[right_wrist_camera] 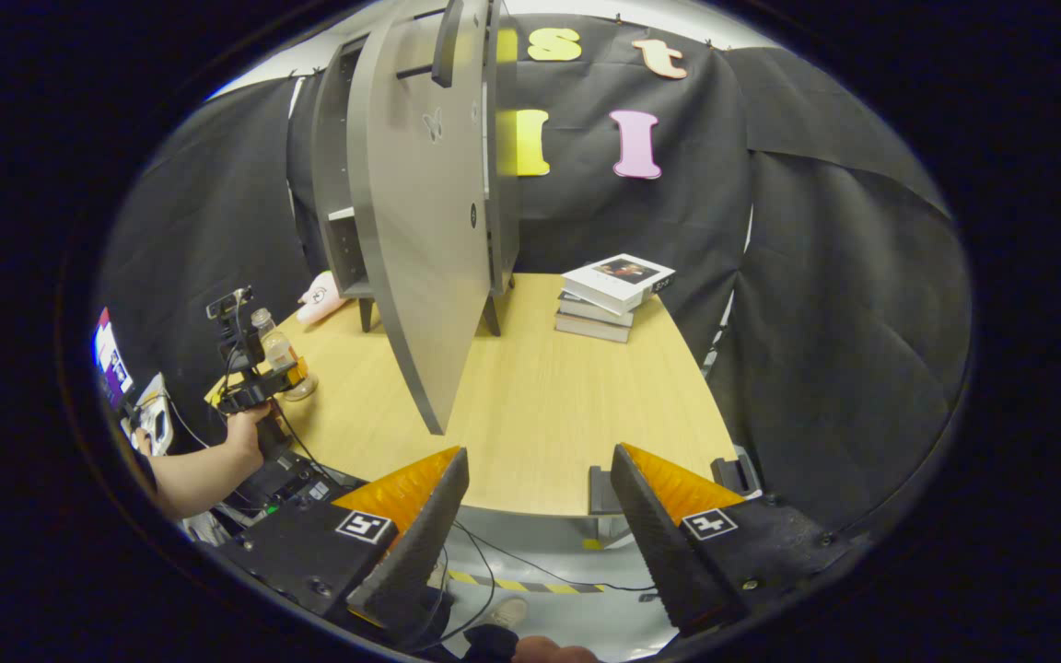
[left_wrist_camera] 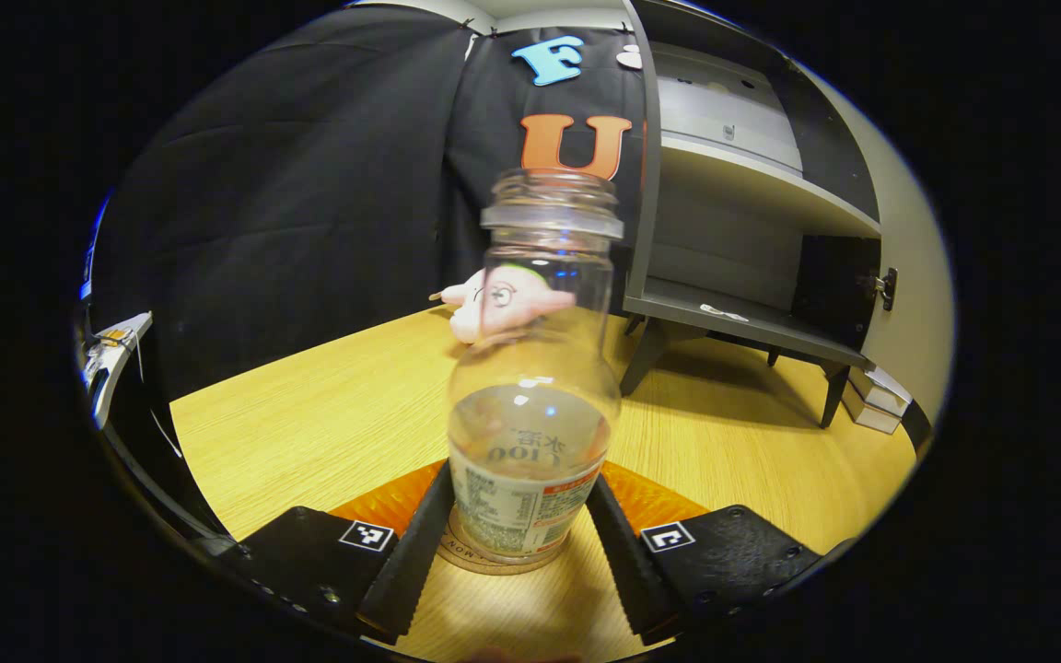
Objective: Open the cabinet door with the right hand, grasp the bottle in the cabinet with the left hand and place it on the coaster, then close the cabinet door with the right hand.
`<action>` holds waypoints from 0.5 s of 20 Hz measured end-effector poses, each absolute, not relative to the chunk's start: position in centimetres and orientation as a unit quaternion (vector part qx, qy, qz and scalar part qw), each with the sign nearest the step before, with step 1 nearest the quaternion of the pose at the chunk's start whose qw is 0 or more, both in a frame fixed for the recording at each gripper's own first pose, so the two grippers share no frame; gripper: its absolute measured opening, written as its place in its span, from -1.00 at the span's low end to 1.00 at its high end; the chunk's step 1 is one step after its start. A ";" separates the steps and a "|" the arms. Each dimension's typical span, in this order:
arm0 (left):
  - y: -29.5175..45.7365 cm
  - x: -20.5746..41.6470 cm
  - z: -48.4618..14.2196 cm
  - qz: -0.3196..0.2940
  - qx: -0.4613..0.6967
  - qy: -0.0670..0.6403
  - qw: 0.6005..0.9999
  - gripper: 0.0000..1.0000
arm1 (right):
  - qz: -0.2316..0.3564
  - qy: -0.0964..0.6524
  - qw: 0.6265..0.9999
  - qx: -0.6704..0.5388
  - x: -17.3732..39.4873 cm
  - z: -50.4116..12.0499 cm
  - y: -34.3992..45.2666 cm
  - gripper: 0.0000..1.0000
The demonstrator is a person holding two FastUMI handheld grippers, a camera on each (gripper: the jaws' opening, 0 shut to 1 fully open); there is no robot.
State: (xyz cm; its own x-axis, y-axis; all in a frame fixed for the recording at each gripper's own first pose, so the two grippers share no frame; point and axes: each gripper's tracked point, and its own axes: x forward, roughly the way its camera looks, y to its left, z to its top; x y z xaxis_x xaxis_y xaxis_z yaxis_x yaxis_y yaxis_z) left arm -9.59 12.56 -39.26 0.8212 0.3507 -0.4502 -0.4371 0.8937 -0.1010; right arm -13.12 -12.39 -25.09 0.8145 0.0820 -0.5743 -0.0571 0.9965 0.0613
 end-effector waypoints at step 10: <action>13.3 -9.6 -39.4 0.216 -0.116 0.212 0.946 0.92 | 0.042 0.312 0.949 0.018 -13.0 -25.5 -11.1 0.99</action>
State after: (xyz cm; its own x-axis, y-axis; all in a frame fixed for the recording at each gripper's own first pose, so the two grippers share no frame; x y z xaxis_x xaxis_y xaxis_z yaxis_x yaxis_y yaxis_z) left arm -9.61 13.25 -39.41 0.8170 0.3587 -0.4516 -0.4570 0.8803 -0.1275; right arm -12.97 -11.05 -25.51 0.8019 0.0914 -0.5904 -0.0692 0.9958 0.0601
